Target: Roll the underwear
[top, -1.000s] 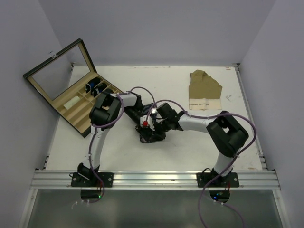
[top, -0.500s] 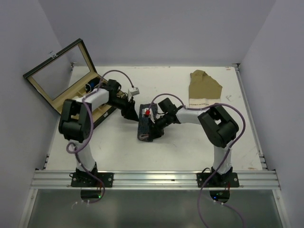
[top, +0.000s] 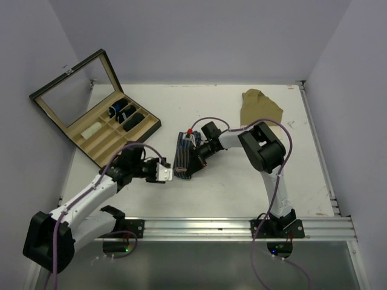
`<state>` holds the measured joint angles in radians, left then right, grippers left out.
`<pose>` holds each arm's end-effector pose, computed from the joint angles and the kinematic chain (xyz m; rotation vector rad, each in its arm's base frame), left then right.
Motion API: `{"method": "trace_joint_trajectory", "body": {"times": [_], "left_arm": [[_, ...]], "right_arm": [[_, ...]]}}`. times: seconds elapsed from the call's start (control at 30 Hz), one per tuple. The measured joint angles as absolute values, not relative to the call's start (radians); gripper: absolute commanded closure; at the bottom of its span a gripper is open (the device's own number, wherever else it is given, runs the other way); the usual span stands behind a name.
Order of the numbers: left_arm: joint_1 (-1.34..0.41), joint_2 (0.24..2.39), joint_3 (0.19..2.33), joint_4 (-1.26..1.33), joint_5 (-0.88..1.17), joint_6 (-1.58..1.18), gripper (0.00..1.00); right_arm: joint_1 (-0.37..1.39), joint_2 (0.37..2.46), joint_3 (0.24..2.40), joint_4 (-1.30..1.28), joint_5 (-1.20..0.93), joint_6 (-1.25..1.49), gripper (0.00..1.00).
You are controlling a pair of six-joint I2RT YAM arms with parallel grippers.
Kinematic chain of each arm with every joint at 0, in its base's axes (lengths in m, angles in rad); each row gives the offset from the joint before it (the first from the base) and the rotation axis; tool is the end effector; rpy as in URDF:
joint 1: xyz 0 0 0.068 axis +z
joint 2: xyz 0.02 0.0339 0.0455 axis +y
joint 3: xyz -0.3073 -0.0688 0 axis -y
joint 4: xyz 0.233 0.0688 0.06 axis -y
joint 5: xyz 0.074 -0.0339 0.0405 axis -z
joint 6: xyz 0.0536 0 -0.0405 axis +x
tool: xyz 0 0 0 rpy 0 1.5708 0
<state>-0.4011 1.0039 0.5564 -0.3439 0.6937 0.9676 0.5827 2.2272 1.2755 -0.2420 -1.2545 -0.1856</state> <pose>0.1449 -0.0987 0.2440 1.6211 1.4775 -0.5040 0.3268 0.2764 0.1177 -1.2295 2.1394 1.8290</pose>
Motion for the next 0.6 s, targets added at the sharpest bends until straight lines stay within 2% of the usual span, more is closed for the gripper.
{"method": "trace_joint_trajectory", "body": {"times": [0.17, 0.6], "left_arm": [[-0.535, 0.980, 0.402, -0.263, 0.600, 1.136, 0.50], [-0.670, 1.211, 0.400, 0.004, 0.474, 1.255, 0.50]], "right_arm": [[0.580, 2.255, 1.306, -0.272, -1.275, -0.148, 1.00], [0.581, 2.299, 1.389, -0.398, -1.268, -0.124, 1.00]]}}
